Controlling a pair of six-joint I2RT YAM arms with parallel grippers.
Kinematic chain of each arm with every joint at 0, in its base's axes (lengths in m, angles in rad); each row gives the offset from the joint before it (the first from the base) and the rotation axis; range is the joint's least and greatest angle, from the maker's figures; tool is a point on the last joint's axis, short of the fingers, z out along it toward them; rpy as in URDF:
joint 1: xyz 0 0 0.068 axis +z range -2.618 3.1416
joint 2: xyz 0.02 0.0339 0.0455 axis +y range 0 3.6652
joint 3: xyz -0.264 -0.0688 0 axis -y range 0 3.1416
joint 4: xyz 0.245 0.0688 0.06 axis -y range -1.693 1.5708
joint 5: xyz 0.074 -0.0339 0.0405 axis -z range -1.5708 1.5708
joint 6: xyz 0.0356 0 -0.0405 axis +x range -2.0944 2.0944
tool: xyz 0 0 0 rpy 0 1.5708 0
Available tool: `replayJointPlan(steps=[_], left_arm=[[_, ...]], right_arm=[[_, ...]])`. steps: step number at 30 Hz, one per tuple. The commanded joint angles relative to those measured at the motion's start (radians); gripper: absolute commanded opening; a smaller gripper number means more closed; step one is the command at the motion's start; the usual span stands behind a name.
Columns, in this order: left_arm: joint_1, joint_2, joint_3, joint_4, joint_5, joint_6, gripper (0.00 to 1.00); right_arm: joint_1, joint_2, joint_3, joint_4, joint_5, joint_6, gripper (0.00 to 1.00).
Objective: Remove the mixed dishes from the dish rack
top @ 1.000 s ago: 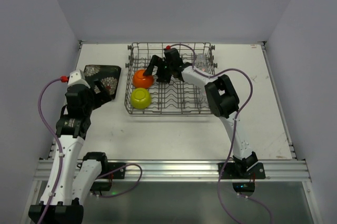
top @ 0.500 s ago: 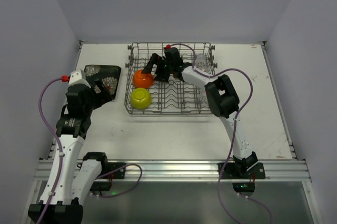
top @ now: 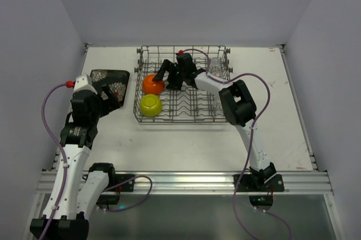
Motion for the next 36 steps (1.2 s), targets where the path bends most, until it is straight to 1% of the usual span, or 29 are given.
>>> replayJointPlan(steps=[1,8,17,26,36], left_arm=[[-0.006,-0.009,-0.002,0.041,0.007,0.03,1.0],[-0.006,-0.01,-0.004,0.039,0.006,0.03,1.0],[-0.006,-0.01,-0.002,0.039,0.006,0.03,1.0],[-0.006,-0.012,-0.004,0.041,0.006,0.03,1.0],[-0.008,-0.016,-0.005,0.041,0.007,0.03,1.0]], right_arm=[[-0.005,0.003,0.009,0.051,-0.025,0.018,0.99],[-0.005,0.038,0.029,0.109,-0.085,0.066,0.97],[-0.005,0.037,0.013,0.134,-0.094,0.081,0.97],[-0.005,0.017,-0.069,0.322,-0.177,0.144,0.96],[-0.004,-0.009,-0.083,0.335,-0.171,0.129,0.94]])
